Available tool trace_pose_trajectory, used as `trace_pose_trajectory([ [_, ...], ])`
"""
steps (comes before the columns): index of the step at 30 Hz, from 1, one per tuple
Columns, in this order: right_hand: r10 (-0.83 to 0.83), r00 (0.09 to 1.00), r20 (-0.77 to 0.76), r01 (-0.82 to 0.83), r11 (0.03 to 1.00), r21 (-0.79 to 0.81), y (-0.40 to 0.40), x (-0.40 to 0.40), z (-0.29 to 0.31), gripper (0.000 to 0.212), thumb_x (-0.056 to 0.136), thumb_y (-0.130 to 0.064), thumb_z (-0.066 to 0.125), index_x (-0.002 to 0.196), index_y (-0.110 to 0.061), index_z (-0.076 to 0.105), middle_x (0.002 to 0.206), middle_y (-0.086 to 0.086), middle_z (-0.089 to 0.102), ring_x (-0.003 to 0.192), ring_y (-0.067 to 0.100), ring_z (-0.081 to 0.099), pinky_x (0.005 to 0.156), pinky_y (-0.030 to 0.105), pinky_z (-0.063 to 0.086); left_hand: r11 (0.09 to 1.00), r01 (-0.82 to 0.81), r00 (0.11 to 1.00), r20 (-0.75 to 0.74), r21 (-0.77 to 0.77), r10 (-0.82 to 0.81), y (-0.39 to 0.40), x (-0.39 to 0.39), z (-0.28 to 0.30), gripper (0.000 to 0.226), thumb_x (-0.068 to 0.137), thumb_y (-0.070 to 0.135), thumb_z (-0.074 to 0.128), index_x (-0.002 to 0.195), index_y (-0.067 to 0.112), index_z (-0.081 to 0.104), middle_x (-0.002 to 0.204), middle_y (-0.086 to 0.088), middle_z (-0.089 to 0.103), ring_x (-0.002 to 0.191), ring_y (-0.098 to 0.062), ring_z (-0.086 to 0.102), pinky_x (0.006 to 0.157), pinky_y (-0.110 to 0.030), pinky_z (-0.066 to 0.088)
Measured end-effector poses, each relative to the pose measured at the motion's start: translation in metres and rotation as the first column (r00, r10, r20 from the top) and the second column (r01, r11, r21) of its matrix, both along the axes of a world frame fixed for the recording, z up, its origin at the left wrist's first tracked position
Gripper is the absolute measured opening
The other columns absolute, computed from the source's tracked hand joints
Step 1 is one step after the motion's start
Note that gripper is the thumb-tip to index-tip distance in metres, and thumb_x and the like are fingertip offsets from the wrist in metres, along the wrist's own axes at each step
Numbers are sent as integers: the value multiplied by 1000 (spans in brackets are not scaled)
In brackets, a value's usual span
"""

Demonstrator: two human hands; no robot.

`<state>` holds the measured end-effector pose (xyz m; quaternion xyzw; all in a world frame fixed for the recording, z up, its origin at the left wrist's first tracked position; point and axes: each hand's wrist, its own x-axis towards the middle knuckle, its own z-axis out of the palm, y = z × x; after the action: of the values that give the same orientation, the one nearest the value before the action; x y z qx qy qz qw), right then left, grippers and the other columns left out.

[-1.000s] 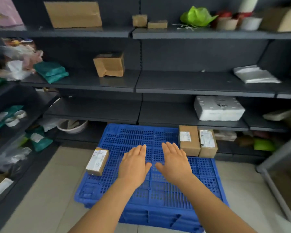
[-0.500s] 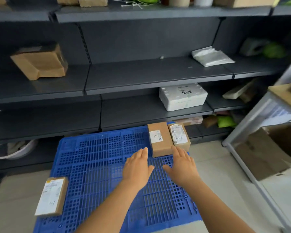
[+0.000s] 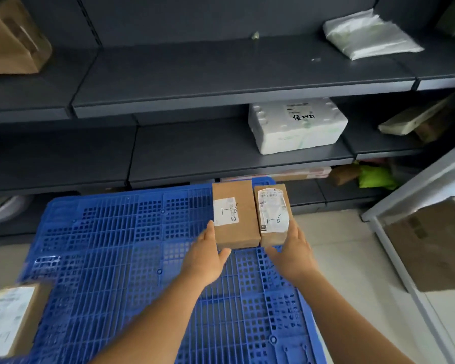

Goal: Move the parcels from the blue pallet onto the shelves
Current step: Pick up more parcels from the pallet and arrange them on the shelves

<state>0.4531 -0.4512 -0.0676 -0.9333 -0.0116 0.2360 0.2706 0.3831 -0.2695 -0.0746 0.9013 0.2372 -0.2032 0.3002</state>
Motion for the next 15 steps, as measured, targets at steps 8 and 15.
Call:
trace_pose_trajectory([
  [8,-158,977,-145,183,965,187,-13,46,-63,59,81,-29,72,127,-25,37,120,-6,56,102,15,57,70,31,48,912,-340,940,-67,-231,334,-3,38,-61,85,94,40,54,154,19,-4,160,-6,13,143,-26,27,114,-43,29],
  [15,-154,966,-206,222,905,364,-18,43,-74,56,82,-32,74,124,-41,38,107,-23,62,90,1,61,66,23,49,749,-504,837,-26,-430,547,-3,34,-74,82,91,28,63,153,28,10,148,4,40,112,-12,52,88,-26,41],
])
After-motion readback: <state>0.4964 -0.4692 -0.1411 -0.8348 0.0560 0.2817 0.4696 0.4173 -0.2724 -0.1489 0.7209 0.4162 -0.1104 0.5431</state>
